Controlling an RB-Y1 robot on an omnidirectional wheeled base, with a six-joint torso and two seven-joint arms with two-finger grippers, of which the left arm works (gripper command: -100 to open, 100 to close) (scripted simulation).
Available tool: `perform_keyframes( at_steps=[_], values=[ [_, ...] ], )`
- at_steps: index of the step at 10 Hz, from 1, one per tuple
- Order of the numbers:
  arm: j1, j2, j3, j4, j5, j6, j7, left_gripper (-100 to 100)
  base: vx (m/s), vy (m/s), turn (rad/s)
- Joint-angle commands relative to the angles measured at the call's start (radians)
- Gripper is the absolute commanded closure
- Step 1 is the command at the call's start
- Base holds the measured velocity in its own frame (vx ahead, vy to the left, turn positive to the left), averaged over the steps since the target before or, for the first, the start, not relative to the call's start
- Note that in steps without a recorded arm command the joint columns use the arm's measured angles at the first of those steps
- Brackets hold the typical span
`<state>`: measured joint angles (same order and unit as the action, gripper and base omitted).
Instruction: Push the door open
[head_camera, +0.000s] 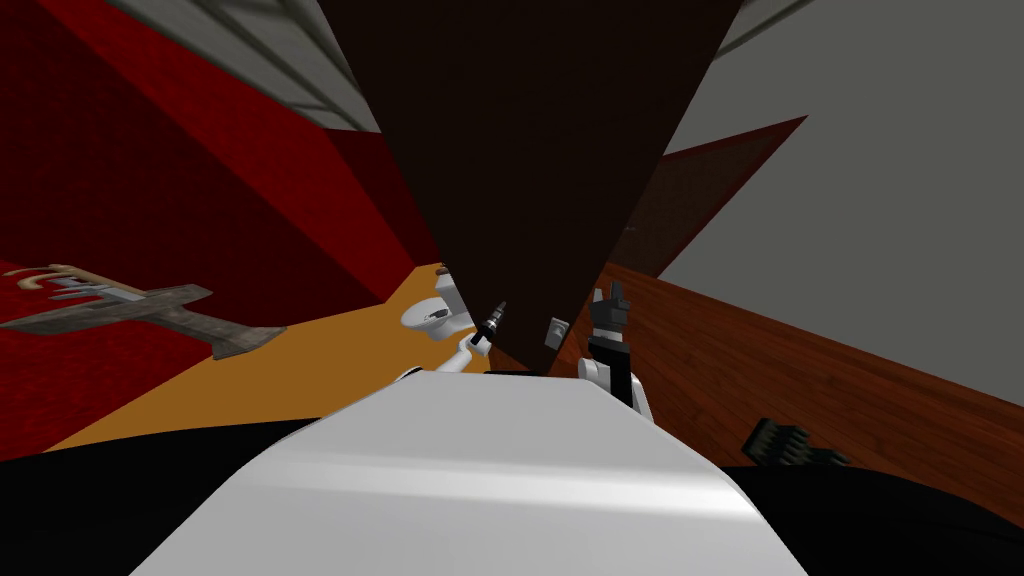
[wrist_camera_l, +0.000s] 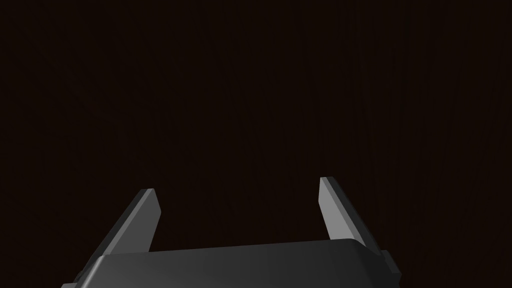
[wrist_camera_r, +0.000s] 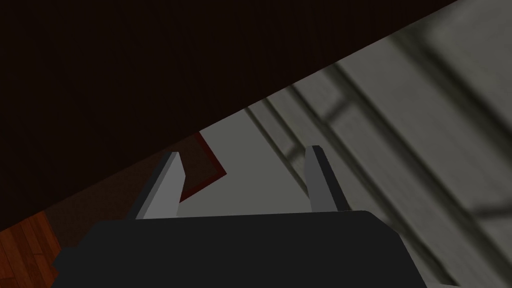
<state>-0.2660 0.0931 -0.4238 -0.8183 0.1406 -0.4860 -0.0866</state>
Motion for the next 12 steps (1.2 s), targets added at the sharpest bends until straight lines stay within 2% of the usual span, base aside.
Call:
perform_keyframes(
  at_steps=[1, 5, 9, 10, 11, 12],
  values=[
    [-0.013, 0.014, 0.027, -0.032, 0.007, 0.023, 0.006, -100, -0.016, 0.021, -0.021],
    [-0.020, 0.013, 0.029, -0.023, 0.006, 0.021, 0.009, -100, -0.013, -0.003, 0.007],
    [-0.059, 0.008, 0.042, 0.022, 0.001, 0.010, 0.028, -100, -0.028, 0.024, -0.002],
    [-0.059, 0.008, 0.042, 0.022, 0.001, 0.010, 0.028, -100, -0.019, 0.008, -0.006],
    [-0.082, 0.003, 0.049, 0.048, -0.002, 0.004, 0.039, -100, -0.030, 0.011, 0.025],
    [-0.089, 0.002, 0.052, 0.057, -0.003, 0.002, 0.042, -100, -0.044, 0.016, -0.013]
  ],
)
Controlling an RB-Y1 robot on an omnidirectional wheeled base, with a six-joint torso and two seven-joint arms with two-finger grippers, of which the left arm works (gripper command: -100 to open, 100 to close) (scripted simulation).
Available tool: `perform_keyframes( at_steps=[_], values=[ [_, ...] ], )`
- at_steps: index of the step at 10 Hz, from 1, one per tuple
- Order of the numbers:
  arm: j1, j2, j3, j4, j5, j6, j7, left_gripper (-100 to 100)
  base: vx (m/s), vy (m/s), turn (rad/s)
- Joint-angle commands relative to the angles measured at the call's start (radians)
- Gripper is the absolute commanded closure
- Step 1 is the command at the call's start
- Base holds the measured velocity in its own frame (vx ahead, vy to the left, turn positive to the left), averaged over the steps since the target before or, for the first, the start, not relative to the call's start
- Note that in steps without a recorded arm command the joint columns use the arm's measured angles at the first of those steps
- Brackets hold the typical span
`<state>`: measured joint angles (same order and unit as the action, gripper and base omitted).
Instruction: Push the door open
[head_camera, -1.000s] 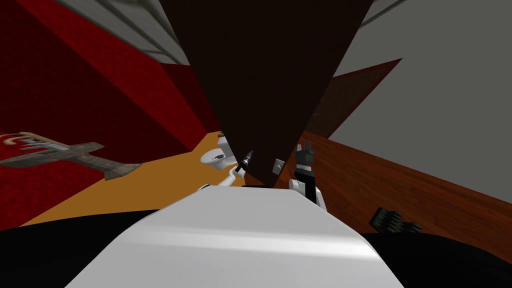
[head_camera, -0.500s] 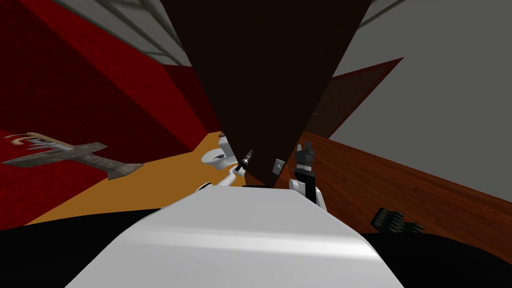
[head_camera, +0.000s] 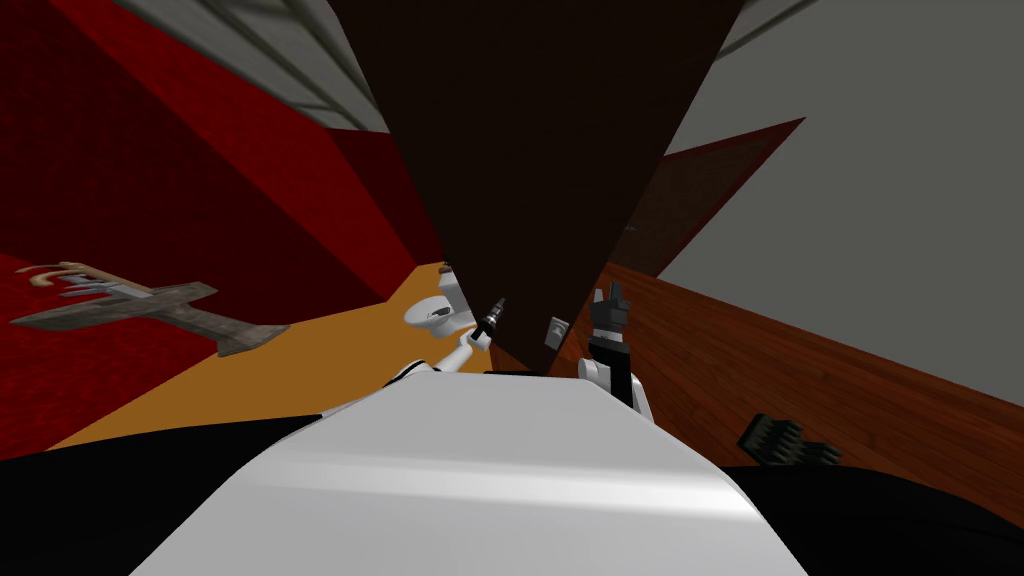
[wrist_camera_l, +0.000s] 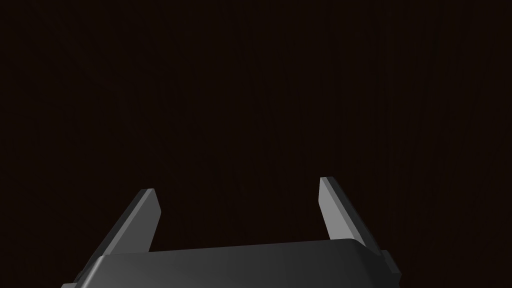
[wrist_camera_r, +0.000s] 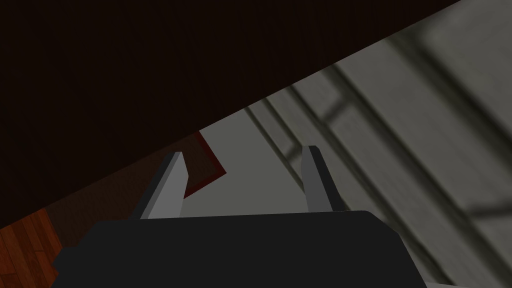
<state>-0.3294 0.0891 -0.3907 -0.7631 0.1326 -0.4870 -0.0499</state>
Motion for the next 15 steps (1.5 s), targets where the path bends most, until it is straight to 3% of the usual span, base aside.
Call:
perform_keyframes(
  at_steps=[1, 6, 9, 12, 14, 15],
  values=[
    [-0.033, 0.004, 0.021, 0.010, 0.004, 0.001, 0.009, -100, -0.047, 0.012, -0.020],
    [-0.069, -0.005, 0.033, 0.053, 0.000, -0.010, 0.026, -100, -0.026, 0.003, 0.004],
    [-0.069, -0.005, 0.033, 0.053, 0.000, -0.010, 0.026, -100, -0.023, -0.002, 0.002],
    [-0.116, -0.021, 0.049, 0.108, -0.006, -0.023, 0.049, -100, -0.058, -0.010, 0.001],
    [-0.116, -0.021, 0.049, 0.108, -0.006, -0.023, 0.049, -100, -0.041, -0.007, 0.000],
    [-0.136, -0.028, 0.055, 0.131, -0.008, -0.028, 0.058, -100, -0.045, -0.010, 0.017]
  ],
)
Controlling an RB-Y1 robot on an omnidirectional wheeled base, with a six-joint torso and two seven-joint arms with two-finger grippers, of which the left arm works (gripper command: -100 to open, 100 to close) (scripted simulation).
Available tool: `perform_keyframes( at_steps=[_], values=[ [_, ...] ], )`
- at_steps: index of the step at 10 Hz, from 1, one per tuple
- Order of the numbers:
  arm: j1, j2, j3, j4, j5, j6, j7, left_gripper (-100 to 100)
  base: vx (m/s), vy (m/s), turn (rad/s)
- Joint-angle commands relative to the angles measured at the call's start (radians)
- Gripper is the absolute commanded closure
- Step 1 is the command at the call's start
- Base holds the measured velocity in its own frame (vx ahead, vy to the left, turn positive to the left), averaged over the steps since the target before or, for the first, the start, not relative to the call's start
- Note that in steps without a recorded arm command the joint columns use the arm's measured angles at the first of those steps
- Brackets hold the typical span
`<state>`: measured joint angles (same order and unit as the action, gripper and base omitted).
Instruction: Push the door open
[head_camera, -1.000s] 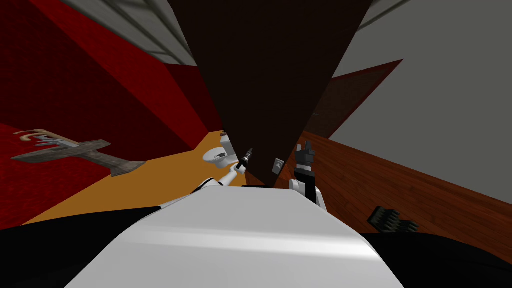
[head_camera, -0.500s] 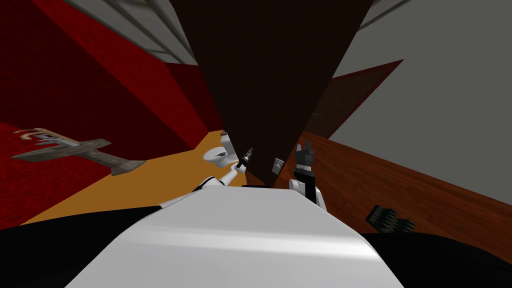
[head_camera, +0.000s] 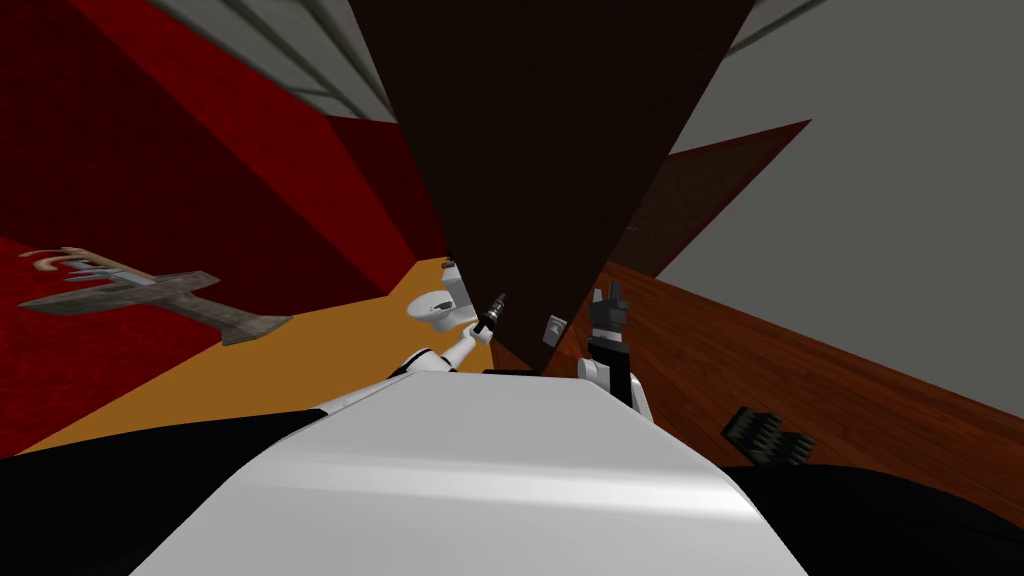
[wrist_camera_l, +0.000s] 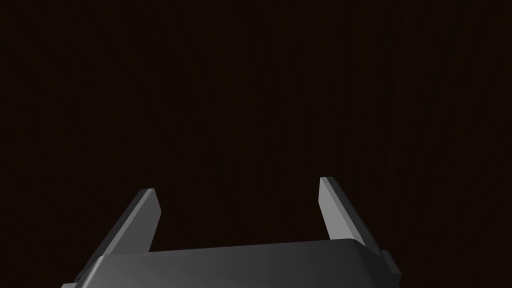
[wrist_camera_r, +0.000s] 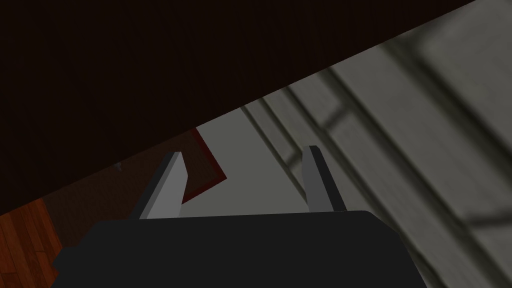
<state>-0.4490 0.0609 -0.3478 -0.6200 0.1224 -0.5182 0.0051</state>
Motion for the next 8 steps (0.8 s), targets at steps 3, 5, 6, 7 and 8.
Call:
perform_keyframes(
  at_steps=[3, 5, 6, 7, 8],
  values=[
    [-0.051, -0.017, 0.024, 0.029, -0.002, -0.007, 0.020, -100, -0.089, -0.047, 0.003],
    [-0.074, -0.029, 0.031, 0.055, -0.005, -0.013, 0.031, -100, -0.097, -0.051, 0.012],
    [-0.088, -0.038, 0.036, 0.072, -0.007, -0.017, 0.038, -100, -0.145, -0.093, 0.014],
    [-0.097, -0.045, 0.039, 0.083, -0.008, -0.020, 0.042, -100, -0.160, -0.117, -0.017],
    [-0.106, -0.051, 0.042, 0.094, -0.009, -0.022, 0.047, -100, -0.167, -0.110, -0.023]
  ],
)
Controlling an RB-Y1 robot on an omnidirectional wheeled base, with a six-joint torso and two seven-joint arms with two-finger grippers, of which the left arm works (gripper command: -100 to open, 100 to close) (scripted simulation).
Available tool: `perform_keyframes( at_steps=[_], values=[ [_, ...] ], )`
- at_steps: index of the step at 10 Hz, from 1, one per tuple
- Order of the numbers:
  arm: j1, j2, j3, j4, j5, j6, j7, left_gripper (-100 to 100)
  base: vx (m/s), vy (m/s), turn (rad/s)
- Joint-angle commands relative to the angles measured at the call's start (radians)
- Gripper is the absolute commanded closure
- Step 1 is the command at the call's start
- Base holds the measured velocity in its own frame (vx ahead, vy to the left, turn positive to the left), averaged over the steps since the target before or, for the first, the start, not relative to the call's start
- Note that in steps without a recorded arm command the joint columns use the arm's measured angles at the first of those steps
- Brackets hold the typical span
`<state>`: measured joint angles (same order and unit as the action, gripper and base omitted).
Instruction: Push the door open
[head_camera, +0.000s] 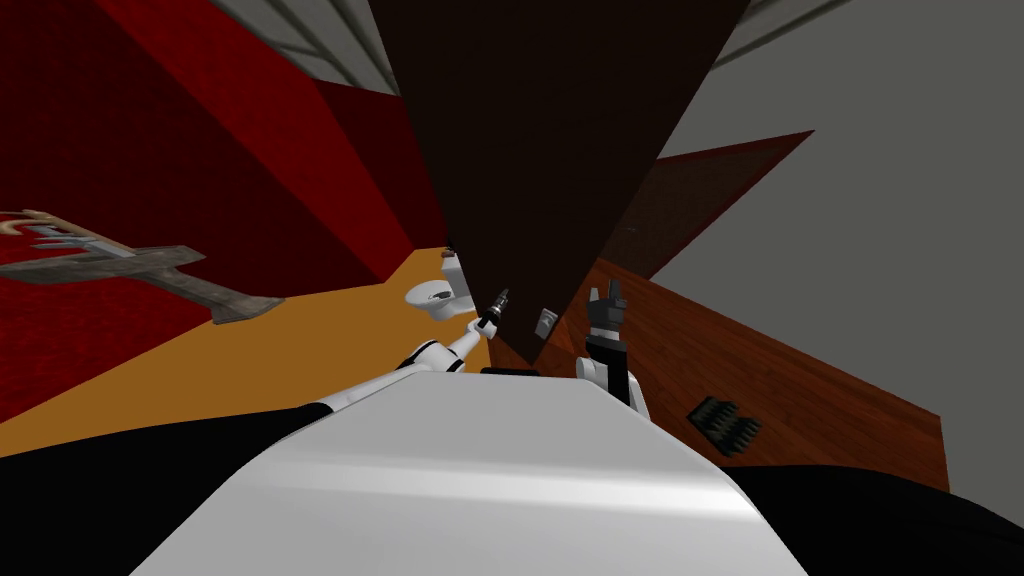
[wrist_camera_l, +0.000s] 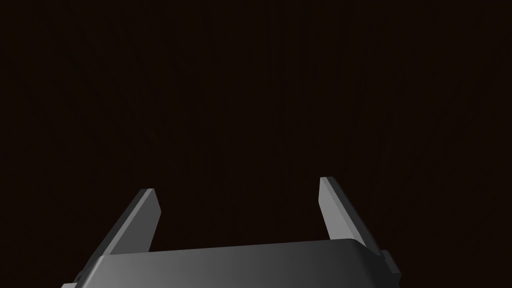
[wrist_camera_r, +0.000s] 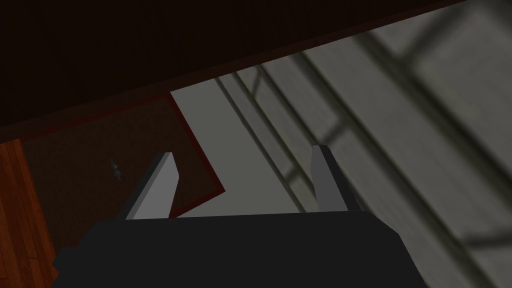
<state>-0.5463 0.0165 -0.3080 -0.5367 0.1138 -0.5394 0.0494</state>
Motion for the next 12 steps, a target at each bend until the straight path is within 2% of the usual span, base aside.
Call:
perform_keyframes(
  at_steps=[1, 7, 12],
  values=[
    [-0.022, -0.016, 0.007, 0.026, -0.002, -0.005, 0.009, -100, -0.161, -0.142, -0.034],
    [-0.059, -0.051, 0.019, 0.068, -0.007, -0.015, 0.026, -100, -0.153, -0.146, -0.021],
    [-0.066, -0.060, 0.021, 0.078, -0.008, -0.017, 0.030, -100, -0.120, -0.127, -0.006]
  ],
)
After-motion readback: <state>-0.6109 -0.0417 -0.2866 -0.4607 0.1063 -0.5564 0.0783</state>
